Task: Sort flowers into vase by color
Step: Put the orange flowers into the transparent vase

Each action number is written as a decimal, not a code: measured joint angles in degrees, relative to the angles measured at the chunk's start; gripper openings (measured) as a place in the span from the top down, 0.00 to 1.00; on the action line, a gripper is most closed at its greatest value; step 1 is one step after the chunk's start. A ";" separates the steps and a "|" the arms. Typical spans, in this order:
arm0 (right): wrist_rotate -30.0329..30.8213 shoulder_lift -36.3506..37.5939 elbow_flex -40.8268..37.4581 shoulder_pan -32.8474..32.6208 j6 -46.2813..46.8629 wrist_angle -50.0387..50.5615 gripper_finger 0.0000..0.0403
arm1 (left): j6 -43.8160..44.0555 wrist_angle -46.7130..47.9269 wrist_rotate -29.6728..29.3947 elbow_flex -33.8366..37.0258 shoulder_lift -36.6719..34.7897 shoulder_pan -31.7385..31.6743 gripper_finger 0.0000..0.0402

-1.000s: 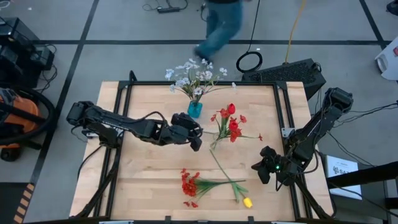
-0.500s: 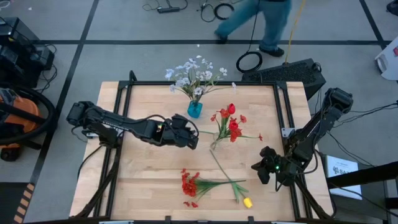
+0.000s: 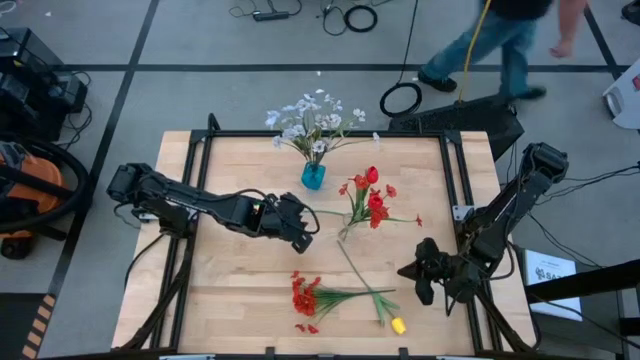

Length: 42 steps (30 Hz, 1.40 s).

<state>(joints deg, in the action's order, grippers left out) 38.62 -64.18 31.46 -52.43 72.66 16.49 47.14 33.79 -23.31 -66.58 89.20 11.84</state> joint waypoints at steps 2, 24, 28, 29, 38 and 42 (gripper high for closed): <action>0.50 -2.17 3.51 1.58 -3.69 1.31 1.00 | -0.48 0.11 0.03 1.65 0.07 0.36 0.69; -21.17 -36.64 46.97 18.46 -20.65 20.55 1.00 | -15.58 -3.96 11.86 27.02 -25.14 2.22 0.99; -26.57 -43.41 53.93 20.30 -22.52 23.32 1.00 | -18.86 -3.99 14.94 31.03 -32.34 2.22 0.99; -28.06 -44.95 55.40 20.64 -23.16 23.76 1.00 | -19.34 -3.88 15.34 31.88 -33.74 2.23 0.99; -32.98 -54.05 65.14 22.66 -24.41 31.62 0.90 | -19.18 -3.88 17.54 34.79 -39.02 2.29 0.99; -32.99 -55.71 65.46 23.25 -24.44 32.37 0.80 | -19.32 -4.41 17.53 34.79 -38.94 2.29 0.99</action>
<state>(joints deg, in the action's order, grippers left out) 5.63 -119.89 96.92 -29.19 48.21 48.86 27.82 29.38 -5.78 -31.79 50.26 14.13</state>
